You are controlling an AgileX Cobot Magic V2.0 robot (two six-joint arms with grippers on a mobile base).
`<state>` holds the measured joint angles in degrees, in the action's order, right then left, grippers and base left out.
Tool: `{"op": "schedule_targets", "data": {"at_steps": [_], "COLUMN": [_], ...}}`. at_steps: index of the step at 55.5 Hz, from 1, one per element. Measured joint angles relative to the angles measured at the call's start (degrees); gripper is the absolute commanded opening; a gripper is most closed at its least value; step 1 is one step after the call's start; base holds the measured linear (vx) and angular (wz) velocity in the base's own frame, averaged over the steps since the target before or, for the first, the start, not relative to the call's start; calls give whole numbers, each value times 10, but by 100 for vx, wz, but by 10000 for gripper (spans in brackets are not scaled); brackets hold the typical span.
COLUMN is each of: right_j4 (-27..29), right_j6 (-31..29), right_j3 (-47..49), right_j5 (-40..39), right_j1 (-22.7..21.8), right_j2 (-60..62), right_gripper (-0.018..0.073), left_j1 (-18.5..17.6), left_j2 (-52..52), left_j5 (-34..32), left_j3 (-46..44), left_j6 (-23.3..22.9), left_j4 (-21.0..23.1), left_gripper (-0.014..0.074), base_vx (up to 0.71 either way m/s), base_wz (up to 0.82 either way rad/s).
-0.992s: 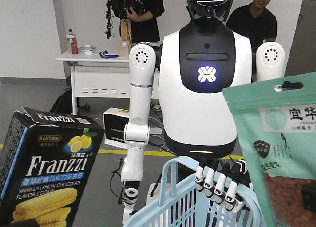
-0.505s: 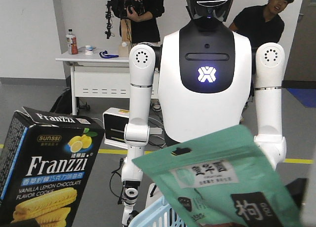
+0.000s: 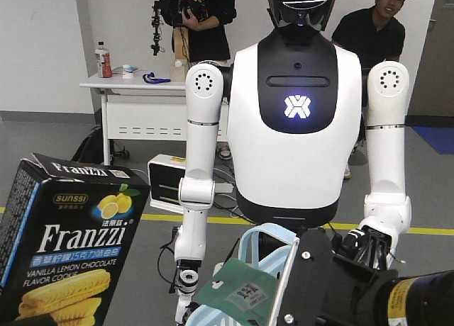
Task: Pick snacks and fruit into basket
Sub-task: 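Lower the teal bag into the basket and open the right gripper, then lower the Franzzi box into the basket and open the left gripper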
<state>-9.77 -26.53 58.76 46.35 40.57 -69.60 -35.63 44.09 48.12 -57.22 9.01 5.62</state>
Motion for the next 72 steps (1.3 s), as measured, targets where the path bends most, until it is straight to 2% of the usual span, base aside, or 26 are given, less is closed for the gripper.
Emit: {"op": "schedule_targets", "data": {"at_steps": [12, 18, 24, 37, 42, 49, 56, 65, 72], "right_j4": [-21, -22, -22, -22, -22, -22, -22, -22, -22], "right_j6": [0, 1, 1, 17, 29, 40, 64, 92, 121], "right_j3": [0, 0, 0, 0, 0, 0, 0, 0, 0], "right_j5": [10, 11, 11, 21, 21, 21, 21, 24, 25], "right_j1": [0, 0, 0, 0, 0, 0, 0, 0, 0], "right_j2": [-41, -48, -48, -48, -48, -35, -5, 58, 121], "right_gripper": [15, 81, 210, 636, 733, 716, 639, 427, 190], "left_j1": [0, 0, 0, 0, 0, 0, 0, 0, 0], "left_j2": [0, 0, 0, 0, 0, 0, 0, 0, 0], "left_j5": [0, 0, 0, 0, 0, 0, 0, 0, 0], "left_j3": [0, 0, 0, 0, 0, 0, 0, 0, 0], "left_j6": [0, 0, 0, 0, 0, 0, 0, 0, 0], "left_j4": [0, 0, 0, 0, 0, 0, 0, 0, 0], "left_gripper": [40, 40, 40, 40, 40, 40, 40, 40, 40], "base_vx": [0, 0, 0, 0, 0, 0, 0, 0, 0], "base_wz": [0, 0, 0, 0, 0, 0, 0, 0, 0]}}
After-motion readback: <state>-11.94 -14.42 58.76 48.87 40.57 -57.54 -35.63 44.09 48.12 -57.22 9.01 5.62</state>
